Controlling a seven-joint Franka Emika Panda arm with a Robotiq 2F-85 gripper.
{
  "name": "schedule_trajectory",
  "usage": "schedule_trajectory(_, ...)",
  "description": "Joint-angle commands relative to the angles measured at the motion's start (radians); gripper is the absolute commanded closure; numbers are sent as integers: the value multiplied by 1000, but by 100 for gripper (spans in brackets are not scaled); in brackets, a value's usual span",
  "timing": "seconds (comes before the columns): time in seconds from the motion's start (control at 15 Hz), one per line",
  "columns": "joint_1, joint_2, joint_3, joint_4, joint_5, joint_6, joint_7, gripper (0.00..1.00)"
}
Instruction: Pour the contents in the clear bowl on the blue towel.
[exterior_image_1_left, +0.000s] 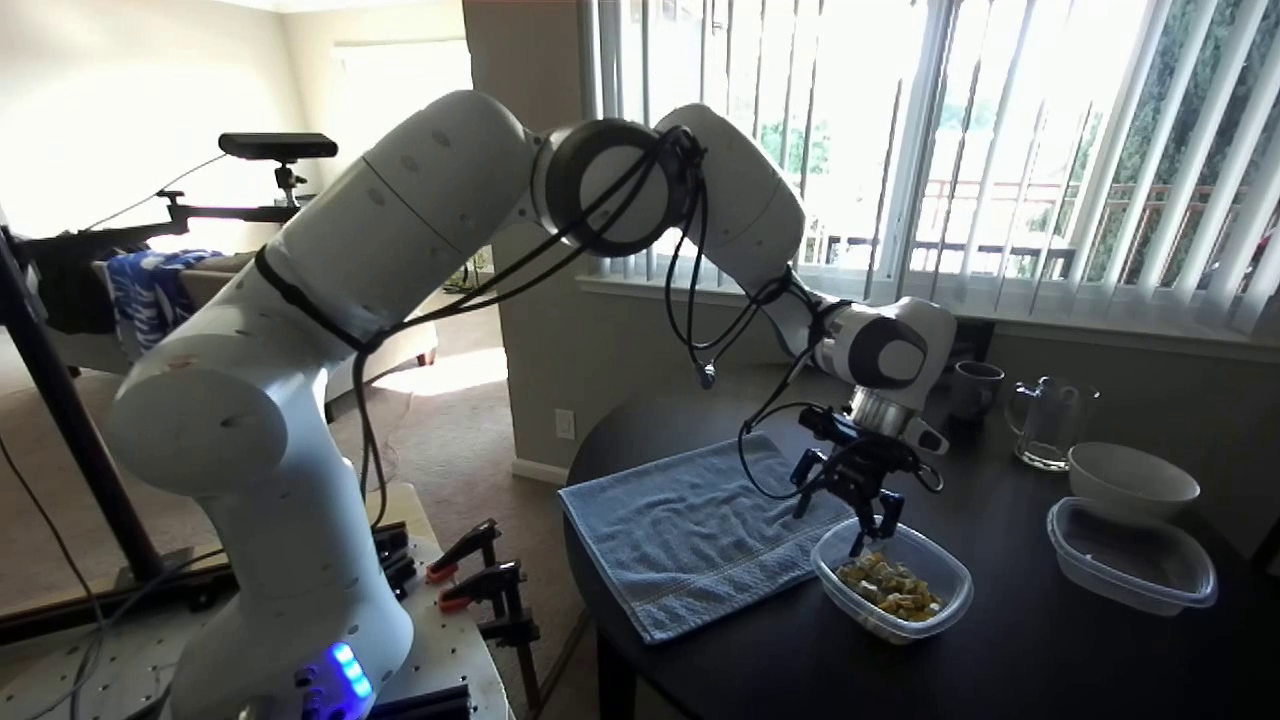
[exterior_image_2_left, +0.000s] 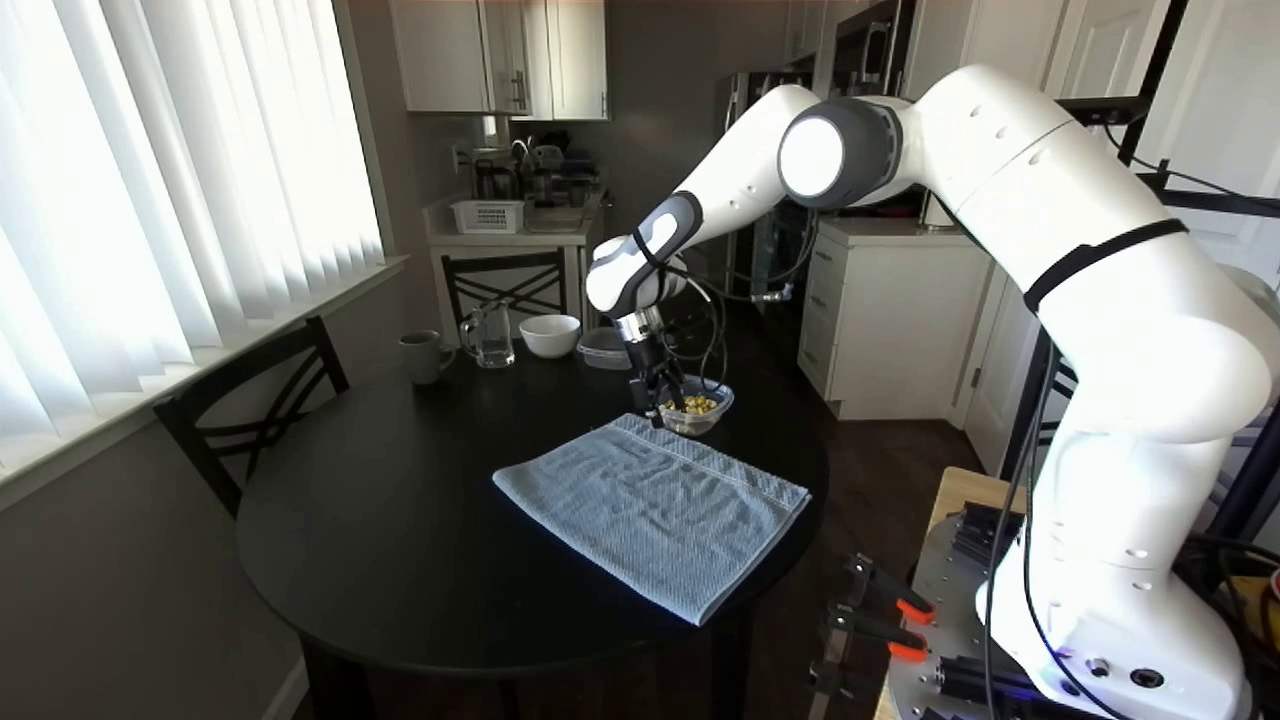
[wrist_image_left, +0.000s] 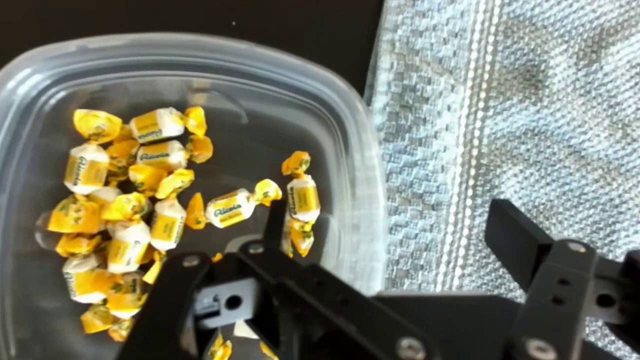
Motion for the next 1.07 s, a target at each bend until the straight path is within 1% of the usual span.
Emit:
schedule_trajectory(0.0, 3, 55, 8, 77, 2, -67, -26, 0)
schedule_trajectory(0.27, 8, 83, 8, 106, 2, -44, -17, 0)
schedule_trajectory(0.33, 8, 88, 10, 112, 3, -38, -18, 25)
schedule_trajectory(0.4, 8, 88, 11, 113, 4, -36, -19, 26)
schedule_trajectory(0.73, 9, 81, 12, 107, 5, -21, -9, 61)
schedule_trajectory(1.0, 8, 81, 9, 103, 7, -12, 0, 85)
